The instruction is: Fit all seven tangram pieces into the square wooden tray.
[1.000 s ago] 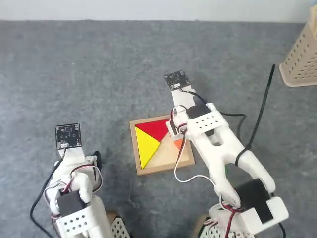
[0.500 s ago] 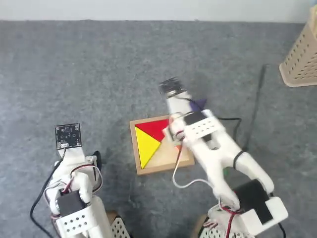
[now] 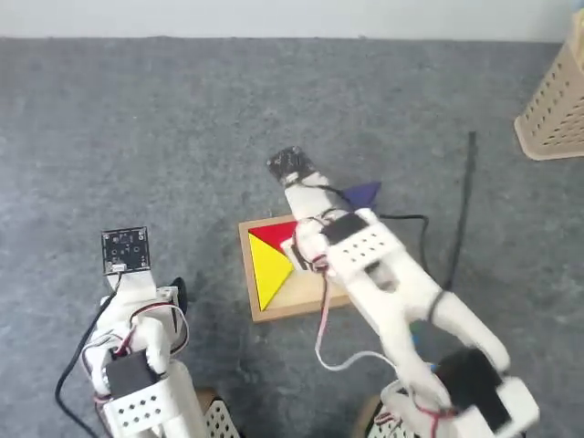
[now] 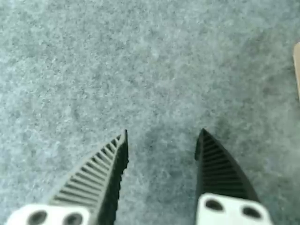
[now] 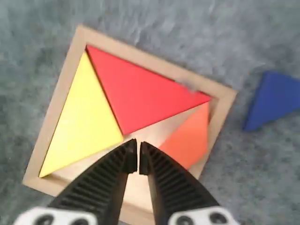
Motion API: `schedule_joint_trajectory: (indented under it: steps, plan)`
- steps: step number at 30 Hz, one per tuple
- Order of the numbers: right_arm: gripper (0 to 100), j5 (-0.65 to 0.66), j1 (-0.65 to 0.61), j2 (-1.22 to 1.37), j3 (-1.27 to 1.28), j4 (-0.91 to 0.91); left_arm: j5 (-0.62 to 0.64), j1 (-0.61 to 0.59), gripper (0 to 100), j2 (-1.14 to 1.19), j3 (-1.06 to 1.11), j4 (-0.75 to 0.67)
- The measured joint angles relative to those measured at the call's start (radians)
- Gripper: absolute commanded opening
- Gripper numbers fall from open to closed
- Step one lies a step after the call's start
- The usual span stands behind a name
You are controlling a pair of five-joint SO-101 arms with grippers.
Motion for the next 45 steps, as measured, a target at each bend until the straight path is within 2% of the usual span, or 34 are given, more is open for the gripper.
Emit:
schedule_joint_trajectory:
  steps: [3, 9, 15, 24, 32, 38, 45]
  plan:
    - [0.7, 0.000, 0.041, -0.060, 0.058, -0.061, 0.000, 0.000, 23, 0.000, 0.000, 0.000]
    - [0.7, 0.003, 0.137, -0.018, 0.138, -0.284, 0.000, 0.000, 23, 0.000, 0.000, 0.000]
    - [0.7, 0.003, 0.133, 0.115, 0.140, -0.374, 0.000, 0.000, 23, 0.000, 0.000, 0.000]
    - [0.7, 0.003, 0.137, 0.140, 0.135, -0.270, 0.000, 0.000, 23, 0.000, 0.000, 0.000]
    - [0.7, 0.003, 0.138, 0.025, 0.140, -0.147, 0.000, 0.000, 23, 0.000, 0.000, 0.000]
    - [0.7, 0.003, 0.138, -0.101, 0.183, -0.126, 0.000, 0.000, 23, 0.000, 0.000, 0.000]
    - [0.7, 0.003, 0.143, -0.097, 0.207, -0.126, 0.000, 0.000, 23, 0.000, 0.000, 0.000]
